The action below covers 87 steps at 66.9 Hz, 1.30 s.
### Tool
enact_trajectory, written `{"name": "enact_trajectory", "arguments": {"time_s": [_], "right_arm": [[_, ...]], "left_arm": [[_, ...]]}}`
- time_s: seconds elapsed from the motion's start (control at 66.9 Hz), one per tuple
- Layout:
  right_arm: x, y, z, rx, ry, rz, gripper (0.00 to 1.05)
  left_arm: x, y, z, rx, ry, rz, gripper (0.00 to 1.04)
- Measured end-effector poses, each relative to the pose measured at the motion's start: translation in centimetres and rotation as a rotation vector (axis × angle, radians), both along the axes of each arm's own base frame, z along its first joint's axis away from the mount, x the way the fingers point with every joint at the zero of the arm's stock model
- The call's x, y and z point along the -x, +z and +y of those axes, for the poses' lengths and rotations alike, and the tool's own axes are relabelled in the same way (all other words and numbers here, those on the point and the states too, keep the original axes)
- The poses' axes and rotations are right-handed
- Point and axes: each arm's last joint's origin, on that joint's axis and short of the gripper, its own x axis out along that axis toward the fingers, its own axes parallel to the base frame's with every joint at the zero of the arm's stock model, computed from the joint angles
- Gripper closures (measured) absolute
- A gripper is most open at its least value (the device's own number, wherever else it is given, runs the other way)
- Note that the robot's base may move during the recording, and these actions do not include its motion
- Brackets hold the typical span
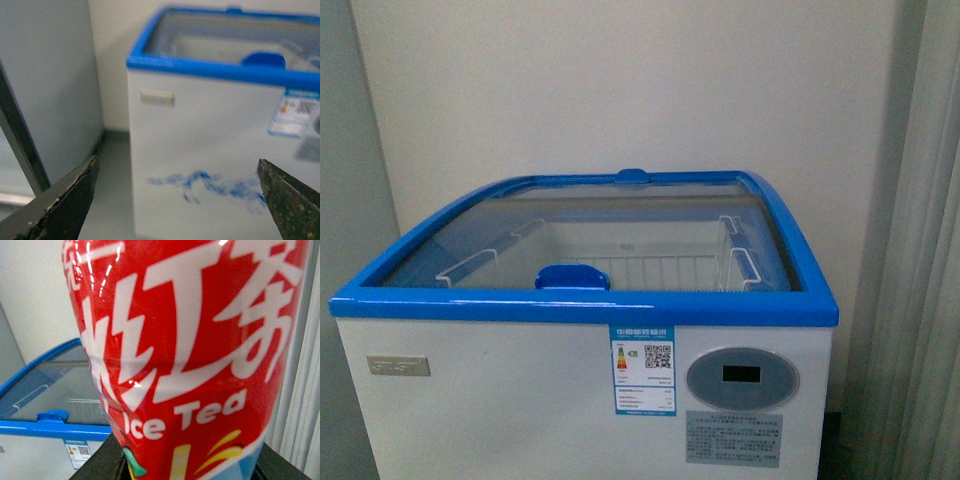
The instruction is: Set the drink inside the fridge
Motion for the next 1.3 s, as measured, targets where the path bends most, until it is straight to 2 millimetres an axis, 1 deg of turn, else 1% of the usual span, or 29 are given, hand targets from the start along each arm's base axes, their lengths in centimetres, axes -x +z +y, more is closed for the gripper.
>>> {"name": "enact_trajectory", "arguments": {"time_s": [0.045, 0.075, 0.135, 0.224, 0.284, 0.299, 0.314, 0.359, 0.374, 0.419, 0.434, 0.464, 0.478, 0.508, 0.523, 0.538, 0.598, 0.643, 0.688, 0.748, 0.807, 0.987, 1.136, 1.301], "right_arm": [[0.0, 0.0, 0.0, 0.000, 0.000, 0.000, 0.68], [0.0, 0.0, 0.0, 0.001, 0.001, 0.000, 0.68], [0.0, 0.0, 0.0, 0.000, 0.001, 0.000, 0.68], [0.0, 0.0, 0.0, 0.000, 0.001, 0.000, 0.68], [0.0, 0.0, 0.0, 0.000, 0.000, 0.000, 0.68], [0.0, 0.0, 0.0, 0.000, -0.001, 0.000, 0.68], [0.0, 0.0, 0.0, 0.000, 0.000, 0.000, 0.68], [0.0, 0.0, 0.0, 0.000, 0.000, 0.000, 0.68], [0.0, 0.0, 0.0, 0.000, 0.000, 0.000, 0.68], [0.0, 0.0, 0.0, 0.000, 0.000, 0.000, 0.68], [0.0, 0.0, 0.0, 0.000, 0.000, 0.000, 0.68], [0.0, 0.0, 0.0, 0.000, 0.000, 0.000, 0.68], [0.0, 0.0, 0.0, 0.000, 0.000, 0.000, 0.68], [0.0, 0.0, 0.0, 0.000, 0.000, 0.000, 0.68], [0.0, 0.0, 0.0, 0.000, 0.000, 0.000, 0.68], [0.0, 0.0, 0.0, 0.000, 0.000, 0.000, 0.68], [0.0, 0.0, 0.0, 0.000, 0.000, 0.000, 0.68], [0.0, 0.0, 0.0, 0.000, 0.000, 0.000, 0.68], [0.0, 0.0, 0.0, 0.000, 0.000, 0.000, 0.68], [0.0, 0.0, 0.0, 0.000, 0.000, 0.000, 0.68], [0.0, 0.0, 0.0, 0.000, 0.000, 0.000, 0.68], [0.0, 0.0, 0.0, 0.000, 0.000, 0.000, 0.68], [0.0, 0.0, 0.0, 0.000, 0.000, 0.000, 0.68], [0.0, 0.0, 0.0, 0.000, 0.000, 0.000, 0.68]], "left_arm": [[-0.5, 0.0, 0.0, 0.060, 0.004, 0.056, 0.08], [-1.3, 0.0, 0.1, 0.093, 0.005, 0.092, 0.08], [-2.4, 0.2, 0.3, 0.113, -0.004, 0.102, 0.08], [-5.1, 1.7, 0.6, 0.091, -0.037, 0.069, 0.08], [-7.3, 3.0, 0.6, 0.035, -0.087, 0.025, 0.08], [-7.7, 3.2, 0.6, 0.013, -0.098, 0.015, 0.08], [-8.7, 3.8, 0.6, -0.020, -0.121, -0.007, 0.08], [-10.2, 4.5, 0.5, -0.065, -0.154, -0.038, 0.08], [-11.2, 5.0, 0.4, -0.112, -0.181, -0.060, 0.08], [-12.7, 5.7, 0.1, -0.160, -0.217, -0.090, 0.08], [-13.7, 6.1, 0.0, -0.200, -0.240, -0.110, 0.08], [-14.6, 6.5, -0.3, -0.249, -0.276, -0.129, 0.08], [-15.6, 6.9, -0.5, -0.277, -0.306, -0.142, 0.08], [-16.5, 7.2, -0.9, -0.316, -0.342, -0.155, 0.08], [-17.4, 7.5, -1.2, -0.354, -0.382, -0.169, 0.08], [-17.6, 7.5, -1.4, -0.375, -0.397, -0.173, 0.08], [-20.0, 8.1, -2.7, -0.490, -0.535, -0.193, 0.08], [-20.9, 8.2, -3.3, -0.563, -0.603, -0.203, 0.08], [-22.4, 8.3, -4.2, -0.648, -0.700, -0.212, 0.08], [-23.7, 8.3, -5.0, -0.746, -0.771, -0.227, 0.08], [-25.6, 8.4, -5.9, -0.895, -0.858, -0.249, 0.08], [-28.6, 7.7, -6.8, -1.101, -0.977, -0.252, 0.08], [-30.6, 7.3, -7.2, -1.147, -0.987, -0.274, 0.08], [-32.3, 8.1, -8.0, -1.165, -0.969, -0.320, 0.08]]}}
